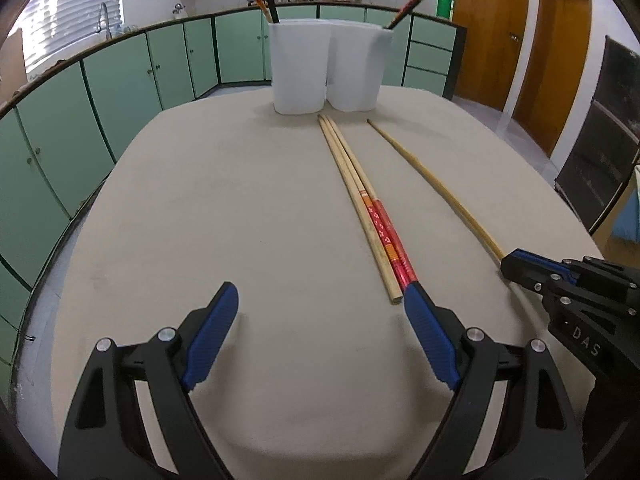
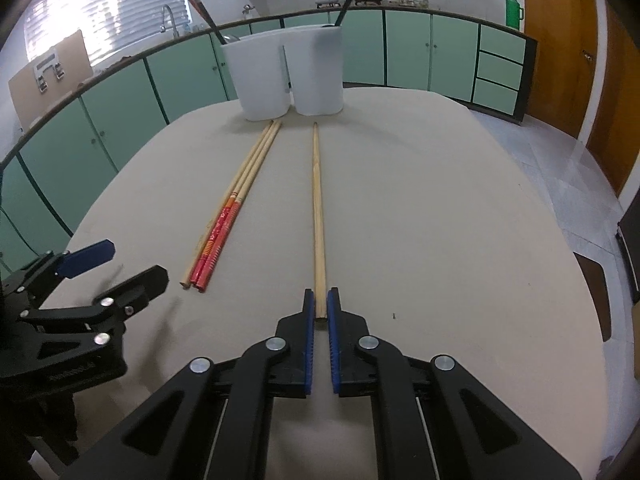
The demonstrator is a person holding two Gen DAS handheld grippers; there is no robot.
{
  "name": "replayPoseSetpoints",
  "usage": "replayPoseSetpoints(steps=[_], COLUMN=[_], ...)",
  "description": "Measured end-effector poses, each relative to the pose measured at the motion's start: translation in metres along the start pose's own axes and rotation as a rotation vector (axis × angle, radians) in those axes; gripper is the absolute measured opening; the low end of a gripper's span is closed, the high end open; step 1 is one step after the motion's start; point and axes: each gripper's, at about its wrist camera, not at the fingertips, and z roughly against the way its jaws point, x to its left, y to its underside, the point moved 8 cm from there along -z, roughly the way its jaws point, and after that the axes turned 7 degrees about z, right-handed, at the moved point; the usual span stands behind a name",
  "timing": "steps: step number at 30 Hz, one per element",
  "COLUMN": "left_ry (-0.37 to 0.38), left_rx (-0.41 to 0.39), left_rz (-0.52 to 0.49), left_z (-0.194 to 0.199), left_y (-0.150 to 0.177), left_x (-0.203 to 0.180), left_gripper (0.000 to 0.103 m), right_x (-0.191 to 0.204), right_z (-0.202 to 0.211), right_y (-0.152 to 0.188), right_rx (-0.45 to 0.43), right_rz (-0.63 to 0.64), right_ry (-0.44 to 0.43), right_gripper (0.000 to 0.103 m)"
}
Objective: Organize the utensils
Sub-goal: 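Grasp a red-patterned chopstick with the left gripper while the right holds the wooden chopstick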
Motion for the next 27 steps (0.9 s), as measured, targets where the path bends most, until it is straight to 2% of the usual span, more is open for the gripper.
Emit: replayPoseSetpoints(steps=[8,21,27], left_ry=[-0.022,-0.079,-0.045], left_rx=[0.069,0.072,0.067], left_rz=[-0.005,0.044,0.053], left_z=[-0.015,-0.008,-0.004], left_y=[0.004,0.004,0.004], left_x=[-0.003,0.022,0.018], left_gripper=[0.082,0.083,0.083], right_x=[-0.002,-0.001,-0.002], right_z=[-0.002,-0.004,-0.005], right_y=[0.001,0.002,0.002], right_rx=[0.002,0.005,0.005], right_rz=[-0.008,-0.013,-0.023], right_ry=[-0.012,-0.022,-0.041], right_gripper=[0.007,0.007,0.007])
